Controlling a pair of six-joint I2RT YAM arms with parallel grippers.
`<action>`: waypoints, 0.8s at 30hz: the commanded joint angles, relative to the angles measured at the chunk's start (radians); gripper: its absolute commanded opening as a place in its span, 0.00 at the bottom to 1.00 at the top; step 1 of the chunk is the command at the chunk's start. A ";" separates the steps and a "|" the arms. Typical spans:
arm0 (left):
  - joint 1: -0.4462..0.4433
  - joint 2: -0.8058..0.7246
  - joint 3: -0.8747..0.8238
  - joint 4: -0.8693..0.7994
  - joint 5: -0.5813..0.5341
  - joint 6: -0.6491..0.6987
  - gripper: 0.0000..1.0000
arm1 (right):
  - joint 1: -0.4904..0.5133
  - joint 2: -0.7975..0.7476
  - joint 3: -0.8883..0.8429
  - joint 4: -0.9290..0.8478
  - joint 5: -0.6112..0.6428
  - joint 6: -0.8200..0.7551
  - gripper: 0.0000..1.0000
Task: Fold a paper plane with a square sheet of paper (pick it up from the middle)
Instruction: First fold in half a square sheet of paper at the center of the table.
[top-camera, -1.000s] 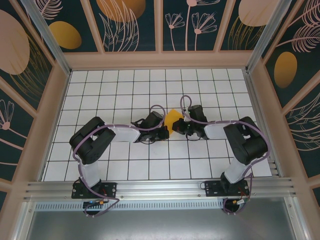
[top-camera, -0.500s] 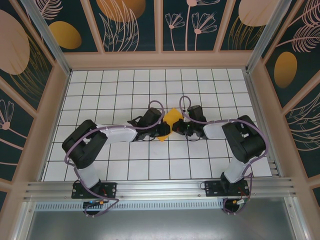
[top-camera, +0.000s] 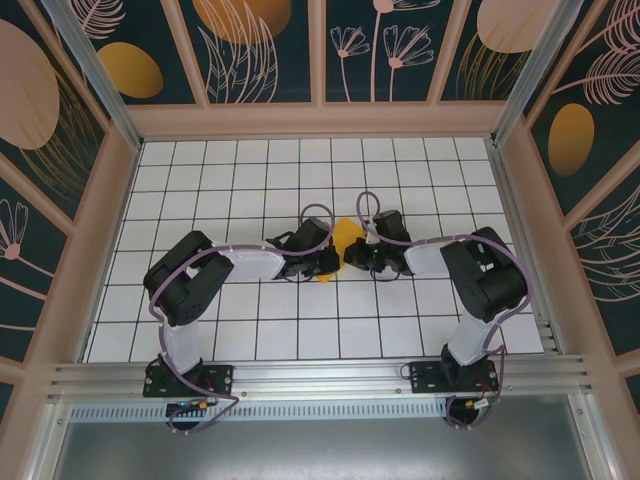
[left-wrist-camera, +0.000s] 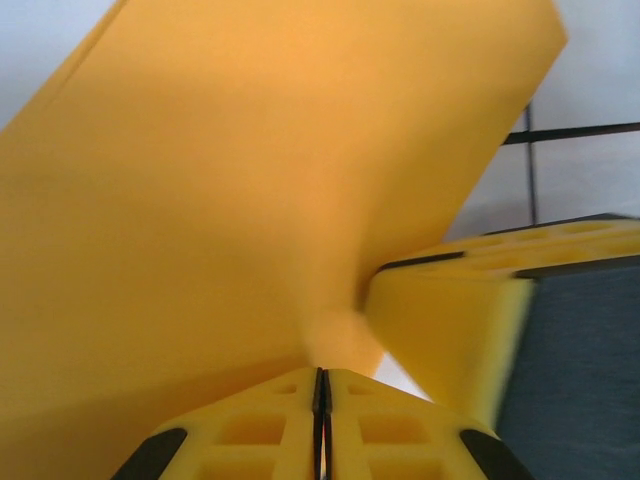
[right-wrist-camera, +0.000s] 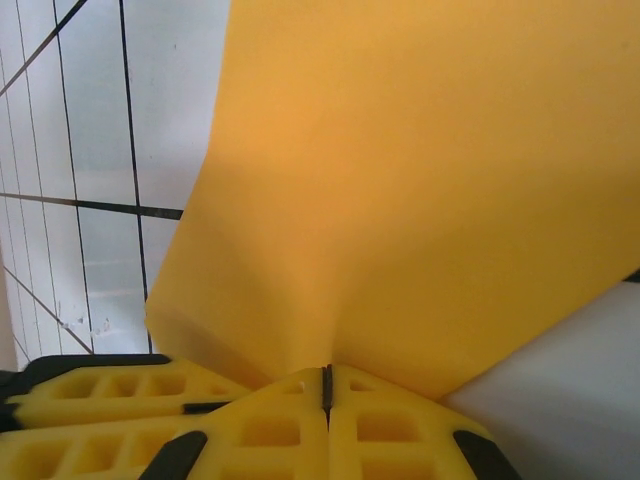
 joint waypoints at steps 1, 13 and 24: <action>-0.005 0.014 0.000 -0.055 -0.025 0.006 0.13 | -0.009 0.022 0.026 -0.029 0.005 -0.025 0.03; -0.006 0.008 -0.057 -0.108 -0.027 0.008 0.10 | -0.093 0.066 0.064 -0.031 0.054 -0.052 0.03; -0.005 -0.001 -0.094 -0.104 -0.020 0.012 0.09 | -0.203 0.149 0.159 -0.051 0.130 -0.068 0.03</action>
